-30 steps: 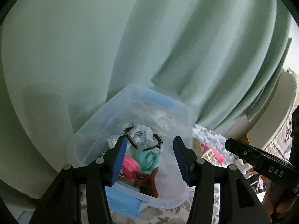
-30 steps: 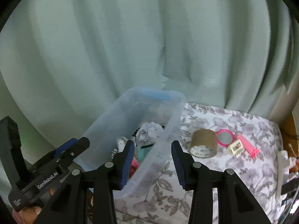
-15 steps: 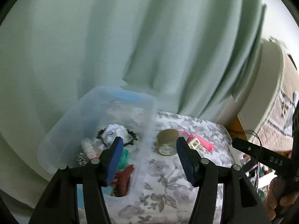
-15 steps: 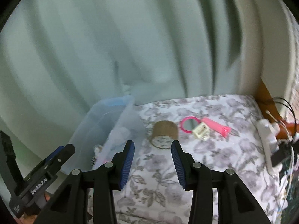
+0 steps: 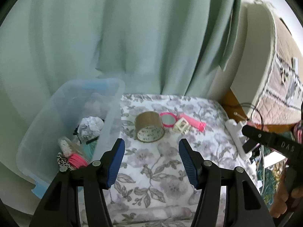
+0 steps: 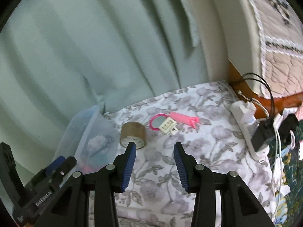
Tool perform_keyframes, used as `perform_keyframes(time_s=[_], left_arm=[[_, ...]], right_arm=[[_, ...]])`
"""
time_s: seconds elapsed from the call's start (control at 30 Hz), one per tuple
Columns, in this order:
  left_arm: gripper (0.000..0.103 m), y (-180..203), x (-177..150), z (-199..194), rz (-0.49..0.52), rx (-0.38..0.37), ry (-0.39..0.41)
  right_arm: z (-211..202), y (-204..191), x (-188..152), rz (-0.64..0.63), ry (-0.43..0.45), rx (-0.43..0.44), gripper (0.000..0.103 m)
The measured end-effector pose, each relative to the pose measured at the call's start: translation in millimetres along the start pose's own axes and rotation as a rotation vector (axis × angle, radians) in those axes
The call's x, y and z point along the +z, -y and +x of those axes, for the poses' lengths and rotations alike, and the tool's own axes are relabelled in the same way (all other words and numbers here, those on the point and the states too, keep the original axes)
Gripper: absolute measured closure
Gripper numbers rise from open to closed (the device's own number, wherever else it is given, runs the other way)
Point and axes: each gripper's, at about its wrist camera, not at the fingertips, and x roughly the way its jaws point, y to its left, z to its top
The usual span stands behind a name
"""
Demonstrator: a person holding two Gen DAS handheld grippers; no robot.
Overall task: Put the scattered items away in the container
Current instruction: 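Move both tools back over the tape roll and pink items, then grasp the brown tape roll with the left gripper while the right grasps the pink hair roller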
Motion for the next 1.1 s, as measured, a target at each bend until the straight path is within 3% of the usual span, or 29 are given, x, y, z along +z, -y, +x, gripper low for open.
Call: perform_keyframes(time_s=[0.4,1.1], left_arm=[[0.043,9,-6,39,0.012,0.009,-0.080],[0.043,3,-9,144,0.033,0.070,-0.191]], right_arm=[[24,27,-4,0.052,-0.057,-0.019,0.058],[118,60,-11,0.064,-0.248,-0.118,0.058]])
